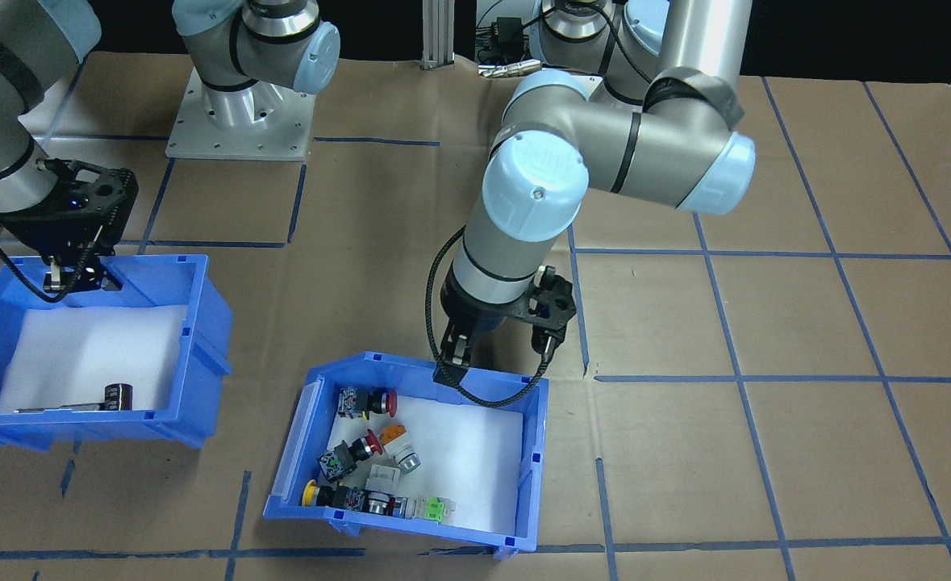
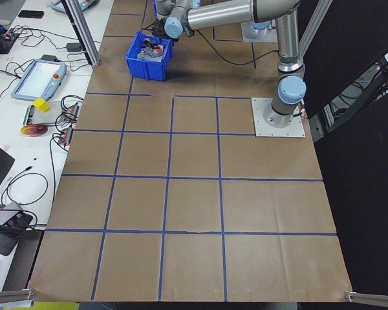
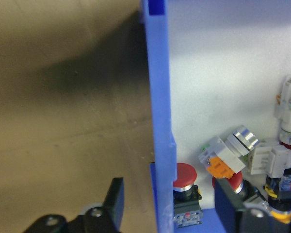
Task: Place button box in front
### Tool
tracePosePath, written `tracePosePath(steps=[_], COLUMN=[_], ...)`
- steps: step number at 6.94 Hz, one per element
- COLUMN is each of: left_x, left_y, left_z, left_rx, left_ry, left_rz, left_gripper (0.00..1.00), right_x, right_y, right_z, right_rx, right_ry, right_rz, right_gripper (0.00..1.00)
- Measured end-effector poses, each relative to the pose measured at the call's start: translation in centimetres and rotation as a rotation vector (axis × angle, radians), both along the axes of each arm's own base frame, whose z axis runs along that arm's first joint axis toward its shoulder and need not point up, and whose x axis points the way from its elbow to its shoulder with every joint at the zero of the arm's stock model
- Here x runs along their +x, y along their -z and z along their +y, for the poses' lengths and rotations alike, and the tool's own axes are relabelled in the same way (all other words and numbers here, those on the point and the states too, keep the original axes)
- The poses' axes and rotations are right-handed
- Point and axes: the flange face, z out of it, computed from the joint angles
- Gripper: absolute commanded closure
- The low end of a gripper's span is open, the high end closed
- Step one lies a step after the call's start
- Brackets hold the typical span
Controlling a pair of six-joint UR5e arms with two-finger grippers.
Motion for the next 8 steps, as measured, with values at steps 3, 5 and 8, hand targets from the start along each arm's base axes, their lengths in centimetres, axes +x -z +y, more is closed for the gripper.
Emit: tracePosePath(steps=[3, 5, 8], left_x=[11.3, 15.8, 18.2], left_y=[-10.6, -14.0, -16.8], left_z=[5.1, 7.8, 10.4], left_rx=[-0.015, -0.032, -0.08], left_ry=[0.42, 0.84, 1.347], left_rz=[-0.098, -0.16, -0.238], left_gripper=[0.01, 0.01, 0.01], right_x=[2.4, 4.7, 7.4], right_y=[0.5, 1.3, 2.6], right_z=[6.1, 10.4, 13.5], right_rx=[0.0, 0.0, 0.011], right_ry=[0.013, 0.049, 0.055], right_rz=[0.0, -0.002, -0.005], right_gripper=[0.92, 0.92, 0.92])
